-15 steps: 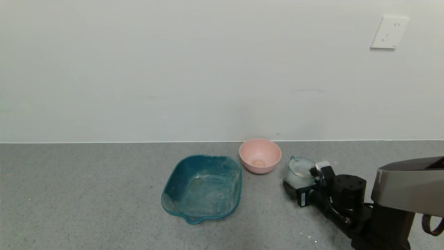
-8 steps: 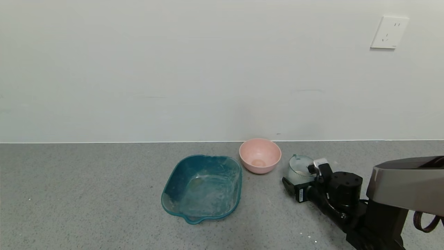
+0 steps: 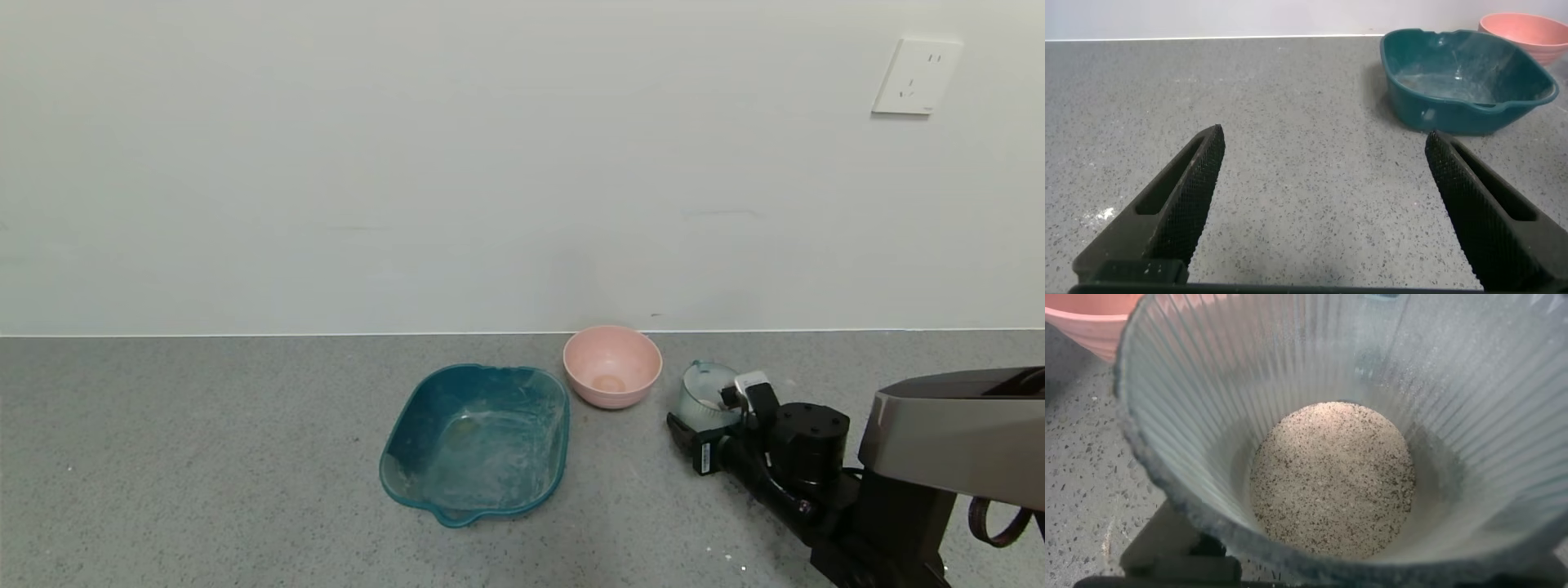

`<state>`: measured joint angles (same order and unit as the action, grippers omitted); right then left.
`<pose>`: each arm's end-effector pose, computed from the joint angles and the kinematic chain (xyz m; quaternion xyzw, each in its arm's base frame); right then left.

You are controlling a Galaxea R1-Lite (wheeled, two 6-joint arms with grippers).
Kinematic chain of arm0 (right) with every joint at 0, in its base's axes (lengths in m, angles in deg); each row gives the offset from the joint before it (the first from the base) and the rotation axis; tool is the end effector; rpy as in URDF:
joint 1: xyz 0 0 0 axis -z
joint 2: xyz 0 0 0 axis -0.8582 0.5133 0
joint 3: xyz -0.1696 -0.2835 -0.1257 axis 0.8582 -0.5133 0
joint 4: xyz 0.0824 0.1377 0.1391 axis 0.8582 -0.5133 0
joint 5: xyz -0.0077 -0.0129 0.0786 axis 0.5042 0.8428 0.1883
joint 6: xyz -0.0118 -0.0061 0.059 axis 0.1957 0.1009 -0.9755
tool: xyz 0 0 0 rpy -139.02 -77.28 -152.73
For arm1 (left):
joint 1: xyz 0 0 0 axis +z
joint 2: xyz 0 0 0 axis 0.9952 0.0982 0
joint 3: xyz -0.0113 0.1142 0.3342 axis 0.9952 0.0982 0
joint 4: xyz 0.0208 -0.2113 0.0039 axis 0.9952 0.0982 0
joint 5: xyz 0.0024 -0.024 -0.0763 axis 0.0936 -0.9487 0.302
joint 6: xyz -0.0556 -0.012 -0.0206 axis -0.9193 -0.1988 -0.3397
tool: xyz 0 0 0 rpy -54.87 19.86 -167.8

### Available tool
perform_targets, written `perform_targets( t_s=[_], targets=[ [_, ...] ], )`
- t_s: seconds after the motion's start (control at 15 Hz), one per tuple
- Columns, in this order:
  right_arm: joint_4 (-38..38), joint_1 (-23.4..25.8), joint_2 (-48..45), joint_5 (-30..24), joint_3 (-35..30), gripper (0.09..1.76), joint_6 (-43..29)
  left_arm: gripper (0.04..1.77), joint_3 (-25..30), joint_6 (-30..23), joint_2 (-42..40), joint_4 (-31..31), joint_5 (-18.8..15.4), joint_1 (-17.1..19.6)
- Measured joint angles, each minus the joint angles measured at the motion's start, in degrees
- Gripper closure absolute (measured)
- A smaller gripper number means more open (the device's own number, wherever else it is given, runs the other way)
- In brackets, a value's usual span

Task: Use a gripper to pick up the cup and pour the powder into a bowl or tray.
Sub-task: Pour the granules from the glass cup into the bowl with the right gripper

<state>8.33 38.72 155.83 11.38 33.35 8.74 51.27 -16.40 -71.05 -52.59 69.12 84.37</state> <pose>0.3932 0.1408 0.0075 -0.0163 0.1142 0.1345 0.9842 -0.0144 0.0000 0.0753 0.0000 0.0005 0.0000 1.0000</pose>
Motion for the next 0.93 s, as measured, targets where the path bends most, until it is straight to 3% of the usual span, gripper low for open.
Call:
perform_targets(
  t_s=[0.93],
  targets=[
    [0.1, 0.4, -1.0, -0.3, -0.3, 0.49, 0.7, 0.05, 0.0, 0.0, 0.0, 0.0, 0.0, 0.0]
  ],
)
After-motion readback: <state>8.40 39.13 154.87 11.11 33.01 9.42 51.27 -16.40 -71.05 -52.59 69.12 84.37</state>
